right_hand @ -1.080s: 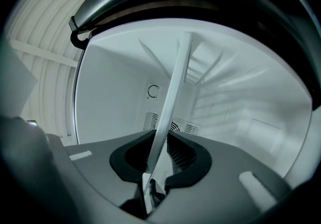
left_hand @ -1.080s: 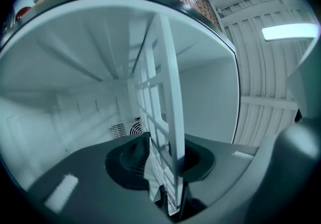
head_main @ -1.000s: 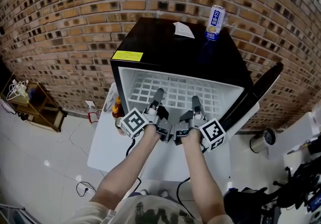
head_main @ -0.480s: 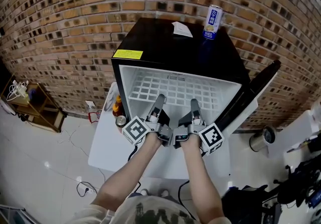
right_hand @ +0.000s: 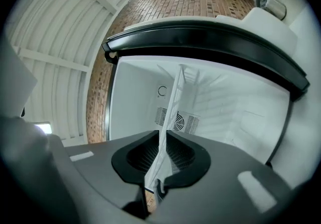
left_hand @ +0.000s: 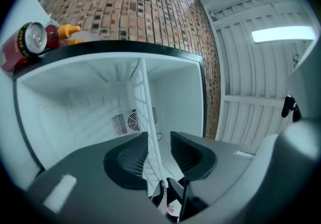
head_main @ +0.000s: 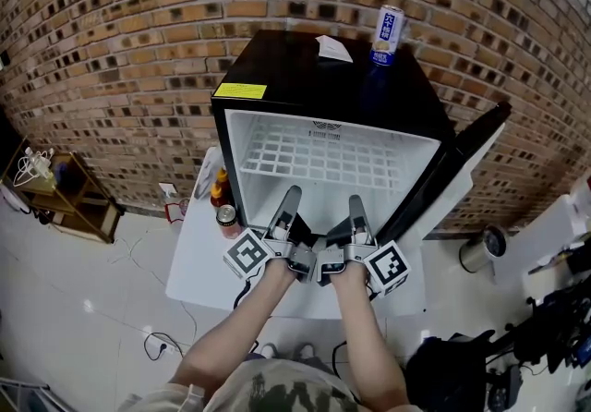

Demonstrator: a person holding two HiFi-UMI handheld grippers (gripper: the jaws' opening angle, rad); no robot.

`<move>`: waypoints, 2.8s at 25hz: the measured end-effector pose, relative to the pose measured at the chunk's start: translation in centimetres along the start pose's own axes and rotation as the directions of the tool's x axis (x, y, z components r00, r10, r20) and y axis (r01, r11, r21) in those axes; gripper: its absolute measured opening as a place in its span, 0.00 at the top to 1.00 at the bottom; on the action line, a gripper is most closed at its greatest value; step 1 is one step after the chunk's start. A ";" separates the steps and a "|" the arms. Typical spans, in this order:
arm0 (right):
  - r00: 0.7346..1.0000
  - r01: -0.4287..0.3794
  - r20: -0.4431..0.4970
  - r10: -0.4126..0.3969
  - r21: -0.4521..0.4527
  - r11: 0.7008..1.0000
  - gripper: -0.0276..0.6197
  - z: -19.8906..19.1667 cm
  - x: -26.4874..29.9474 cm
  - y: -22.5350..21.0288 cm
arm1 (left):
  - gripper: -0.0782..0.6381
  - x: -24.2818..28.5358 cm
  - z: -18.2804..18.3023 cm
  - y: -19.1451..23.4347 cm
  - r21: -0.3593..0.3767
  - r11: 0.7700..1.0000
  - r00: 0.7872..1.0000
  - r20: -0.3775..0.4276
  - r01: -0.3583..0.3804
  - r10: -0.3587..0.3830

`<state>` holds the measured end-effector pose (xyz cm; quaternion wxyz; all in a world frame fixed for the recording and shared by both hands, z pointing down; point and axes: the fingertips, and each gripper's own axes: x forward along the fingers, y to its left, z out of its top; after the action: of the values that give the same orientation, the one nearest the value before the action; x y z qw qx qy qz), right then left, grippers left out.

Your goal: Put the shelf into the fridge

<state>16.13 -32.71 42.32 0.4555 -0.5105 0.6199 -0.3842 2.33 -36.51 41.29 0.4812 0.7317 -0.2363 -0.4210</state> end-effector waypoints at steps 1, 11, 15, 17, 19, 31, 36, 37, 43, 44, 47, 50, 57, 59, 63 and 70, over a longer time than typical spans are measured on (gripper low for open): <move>1.000 -0.006 0.001 0.006 0.004 1.000 0.91 -0.2 -0.4 0.2 | 0.72 -0.4 0.0 -0.3 -0.012 1.000 1.000 0.004 0.003 -0.003; 0.999 -0.040 0.026 0.041 -0.036 0.999 0.94 -2.4 -4.5 2.4 | 0.73 -4.3 0.5 -3.5 -0.032 0.999 0.999 -0.001 0.035 -0.035; 0.998 -0.050 0.022 0.053 -0.094 0.994 0.95 -3.3 -5.9 3.1 | 0.76 -5.9 0.7 -4.1 -0.009 0.999 0.999 -0.026 0.040 -0.040; 0.998 -0.059 0.018 0.061 -0.109 0.992 0.95 -3.6 -6.5 3.4 | 0.79 -6.5 0.7 -4.4 0.001 0.999 0.998 -0.035 0.050 -0.050; 0.997 -0.067 0.020 0.070 -0.104 0.992 0.95 -3.9 -7.2 3.6 | 0.82 -7.2 0.4 -4.8 0.006 0.998 0.998 -0.042 0.056 -0.055; 0.989 -0.147 -0.022 0.145 -0.132 0.980 0.96 -3.8 -12.5 6.8 | 0.87 -11.5 -2.8 -8.3 0.026 0.998 0.998 -0.027 0.065 -0.064; 0.986 -0.168 -0.036 0.165 -0.118 0.979 0.96 -3.3 -16.1 7.8 | 0.88 -14.2 -5.0 -10.1 0.041 0.997 0.998 -0.008 0.060 -0.060; 0.985 -0.170 -0.037 0.167 -0.118 0.978 0.96 -3.1 -16.9 8.0 | 0.88 -14.8 -5.6 -10.5 0.041 0.997 0.998 -0.007 0.059 -0.059; 0.984 -0.178 -0.051 0.173 -0.101 0.979 0.96 -3.1 -21.2 8.5 | 0.88 -18.2 -8.0 -12.2 0.059 0.997 0.999 0.004 0.050 -0.050; 0.983 -0.182 -0.056 0.177 -0.101 0.978 0.96 -3.3 -21.8 8.7 | 0.88 -18.8 -8.3 -12.5 0.061 0.997 0.999 0.006 0.047 -0.048; 0.980 -0.195 -0.070 0.188 -0.098 0.976 0.96 -3.7 -23.9 9.1 | 0.88 -20.7 -9.0 -13.3 0.071 0.997 0.999 0.015 0.042 -0.043; 0.978 -0.200 -0.079 0.193 -0.099 0.975 0.96 -3.9 -26.1 9.7 | 0.88 -22.7 -10.0 -14.2 0.070 0.997 0.999 0.022 0.032 -0.033; 0.977 -0.199 -0.095 0.190 -0.099 0.975 0.96 -4.4 -30.8 10.5 | 0.88 -26.2 -12.3 -16.4 0.105 0.994 0.999 0.018 0.025 -0.027; 0.977 -0.199 -0.095 0.190 -0.099 0.975 0.96 -4.4 -31.7 10.8 | 0.89 -26.7 -12.5 -17.1 0.107 0.994 0.999 0.018 0.029 -0.031; 0.977 -0.199 -0.095 0.191 -0.092 0.976 0.96 -4.8 -32.9 11.2 | 0.89 -27.7 -12.8 -17.9 0.108 0.994 0.999 0.015 0.033 -0.035; 0.978 -0.198 -0.087 0.190 -0.090 0.976 0.96 -5.8 -33.1 11.6 | 0.89 -28.4 -12.0 -18.1 0.102 0.994 0.999 0.002 0.033 -0.033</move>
<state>9.44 1.99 38.79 0.4407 -0.4539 0.7021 -0.3268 -3.78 -1.45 38.11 0.4356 0.7583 -0.2464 -0.4177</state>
